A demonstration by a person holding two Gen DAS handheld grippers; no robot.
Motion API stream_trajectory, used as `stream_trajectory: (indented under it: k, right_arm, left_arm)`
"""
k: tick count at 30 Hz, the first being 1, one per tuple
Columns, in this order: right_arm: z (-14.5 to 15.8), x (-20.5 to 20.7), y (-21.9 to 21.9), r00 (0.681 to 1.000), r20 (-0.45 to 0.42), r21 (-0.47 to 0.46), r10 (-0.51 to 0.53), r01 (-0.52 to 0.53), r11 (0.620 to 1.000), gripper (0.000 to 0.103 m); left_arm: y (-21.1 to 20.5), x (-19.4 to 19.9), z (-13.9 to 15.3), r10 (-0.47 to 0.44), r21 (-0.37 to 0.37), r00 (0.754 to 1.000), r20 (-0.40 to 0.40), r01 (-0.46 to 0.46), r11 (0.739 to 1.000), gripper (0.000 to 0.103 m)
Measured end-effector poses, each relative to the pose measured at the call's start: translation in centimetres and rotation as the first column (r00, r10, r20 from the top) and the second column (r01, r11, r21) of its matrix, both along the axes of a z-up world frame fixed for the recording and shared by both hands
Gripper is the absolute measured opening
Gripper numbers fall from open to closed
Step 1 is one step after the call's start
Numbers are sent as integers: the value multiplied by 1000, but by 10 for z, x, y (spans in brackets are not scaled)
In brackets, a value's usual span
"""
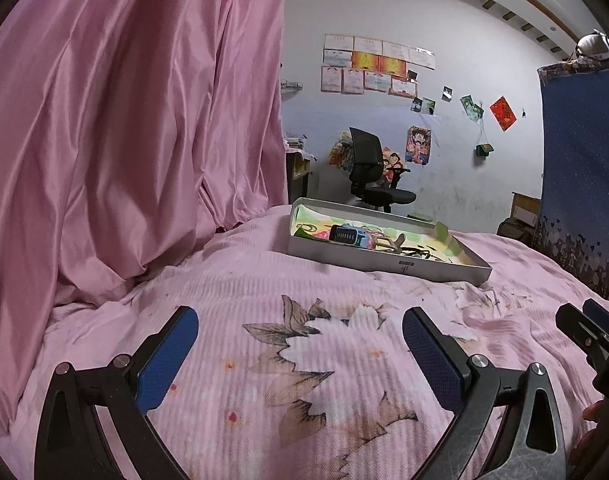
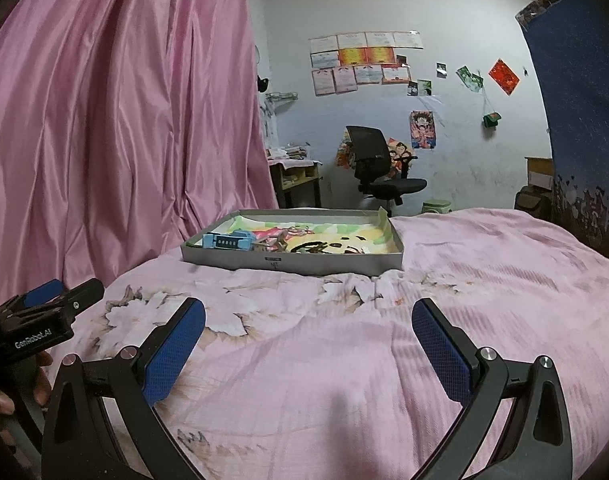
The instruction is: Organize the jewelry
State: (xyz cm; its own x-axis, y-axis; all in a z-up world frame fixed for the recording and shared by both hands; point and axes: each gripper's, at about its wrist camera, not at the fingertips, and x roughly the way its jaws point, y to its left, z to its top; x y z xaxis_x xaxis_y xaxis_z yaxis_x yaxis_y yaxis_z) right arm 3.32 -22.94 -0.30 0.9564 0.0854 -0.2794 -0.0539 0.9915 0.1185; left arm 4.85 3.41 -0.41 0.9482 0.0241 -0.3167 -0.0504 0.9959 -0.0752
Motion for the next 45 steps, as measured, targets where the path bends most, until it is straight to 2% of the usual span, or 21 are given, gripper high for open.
stream_trajectory:
  k: [10, 45]
  right_arm:
    - [-4, 4, -1, 1000, -9, 3, 0, 0, 1000, 102]
    - [-5, 4, -1, 1000, -6, 2, 0, 0, 1000, 102]
  left_arm:
    - [-5, -1, -3, -6, 31, 1000, 4, 5, 999, 103]
    - [-6, -3, -3, -13, 28, 1000, 13, 12, 1000, 103]
